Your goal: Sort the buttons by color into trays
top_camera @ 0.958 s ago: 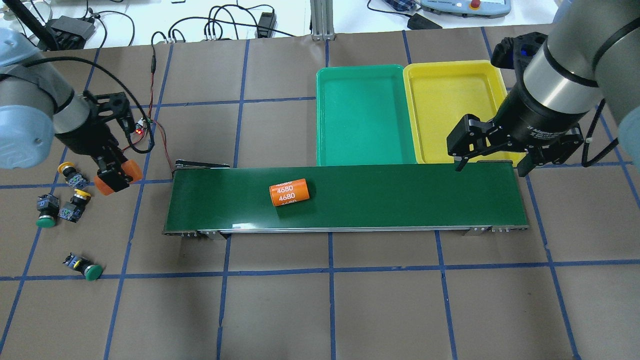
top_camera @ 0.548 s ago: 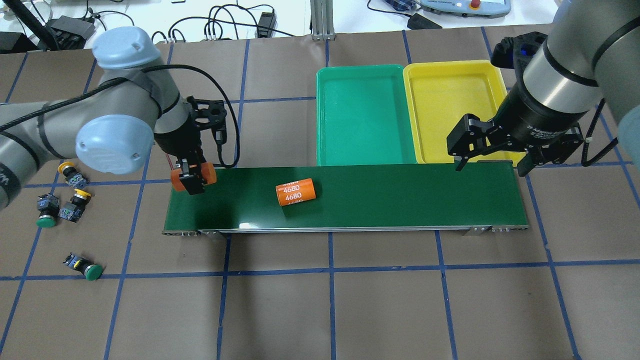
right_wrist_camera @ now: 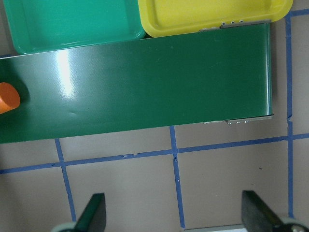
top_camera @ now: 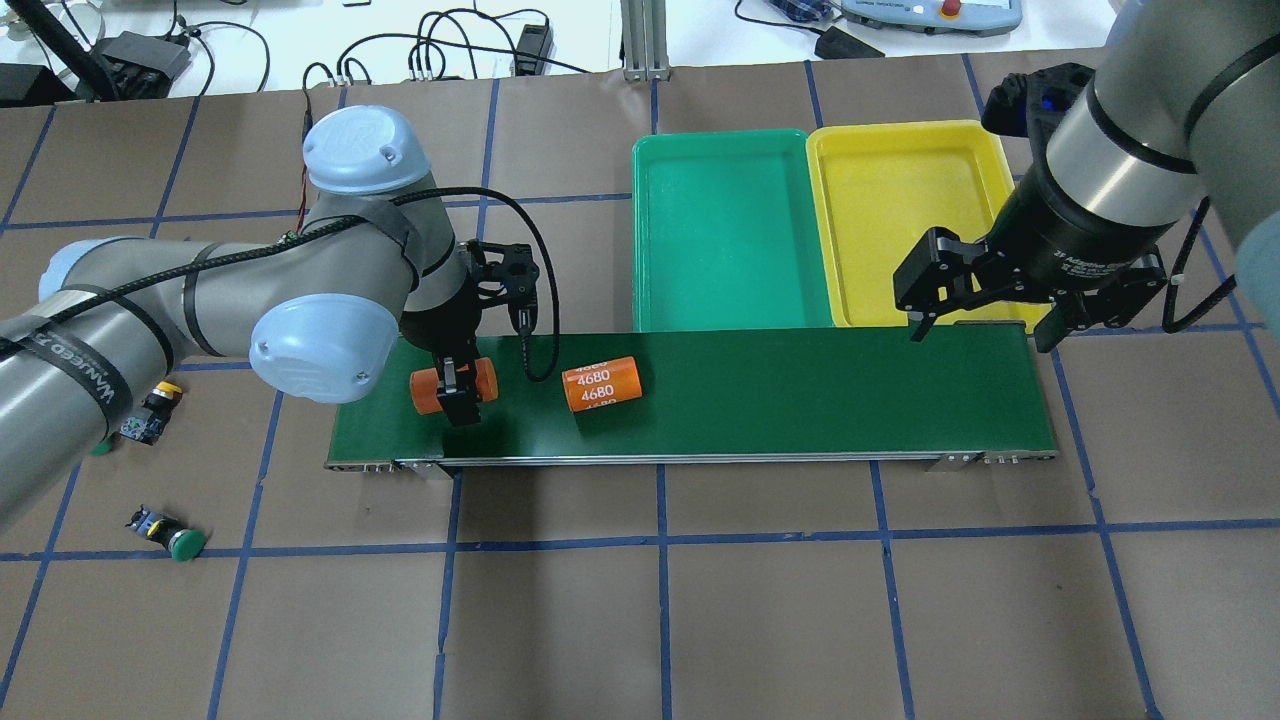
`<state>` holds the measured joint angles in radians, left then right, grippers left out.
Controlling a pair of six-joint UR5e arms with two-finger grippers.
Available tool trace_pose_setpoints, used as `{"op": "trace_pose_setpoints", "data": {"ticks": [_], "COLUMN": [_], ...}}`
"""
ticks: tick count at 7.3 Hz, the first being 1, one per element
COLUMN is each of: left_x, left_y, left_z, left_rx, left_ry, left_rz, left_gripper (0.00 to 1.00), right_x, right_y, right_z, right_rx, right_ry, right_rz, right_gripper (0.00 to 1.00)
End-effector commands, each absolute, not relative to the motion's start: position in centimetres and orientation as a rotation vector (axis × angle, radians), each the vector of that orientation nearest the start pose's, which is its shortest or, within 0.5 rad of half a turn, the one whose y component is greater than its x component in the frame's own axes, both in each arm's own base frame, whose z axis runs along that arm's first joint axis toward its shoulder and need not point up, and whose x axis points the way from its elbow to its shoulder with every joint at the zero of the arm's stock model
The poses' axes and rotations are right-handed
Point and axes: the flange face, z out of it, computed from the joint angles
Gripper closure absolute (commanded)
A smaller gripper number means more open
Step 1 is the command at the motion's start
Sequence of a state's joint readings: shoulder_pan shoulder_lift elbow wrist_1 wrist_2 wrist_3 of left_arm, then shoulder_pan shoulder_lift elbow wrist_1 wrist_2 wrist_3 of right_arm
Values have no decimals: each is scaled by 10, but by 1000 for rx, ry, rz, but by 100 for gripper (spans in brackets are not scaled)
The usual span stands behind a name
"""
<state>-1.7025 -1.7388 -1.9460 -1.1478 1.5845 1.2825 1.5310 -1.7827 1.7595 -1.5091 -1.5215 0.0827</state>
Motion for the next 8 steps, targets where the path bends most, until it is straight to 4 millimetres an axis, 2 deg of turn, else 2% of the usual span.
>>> {"op": "trace_pose_setpoints", "data": {"ticks": [1,2,3,4,5,6,7,8], "left_x": [-196,-194,-191,-171,-119,-56,1,47], "left_y": [-465,-464,-467,-466,-476,-477,-476,-471], "left_z": [256,264,284,298,306,307,305,300], "left_rx": [2051,2034,1942,1869,1725,1568,1510,1447], "left_ry": [2446,2454,2537,2582,2677,2796,2841,2892], "left_rz": [184,153,69,46,39,82,99,108], "left_gripper": [0,0,0,0,0,0,0,0], "right_x": [122,122,122,122,122,122,122,122], "right_y": [-404,-404,-404,-404,-403,-404,-403,-403], "right_z": [484,484,484,484,484,484,484,484], "right_rx": [191,191,191,191,191,191,191,191], "right_ry": [3087,3087,3087,3087,3085,3085,3085,3085], "right_rz": [63,63,63,61,59,61,59,59], "right_gripper": [0,0,0,0,0,0,0,0]}}
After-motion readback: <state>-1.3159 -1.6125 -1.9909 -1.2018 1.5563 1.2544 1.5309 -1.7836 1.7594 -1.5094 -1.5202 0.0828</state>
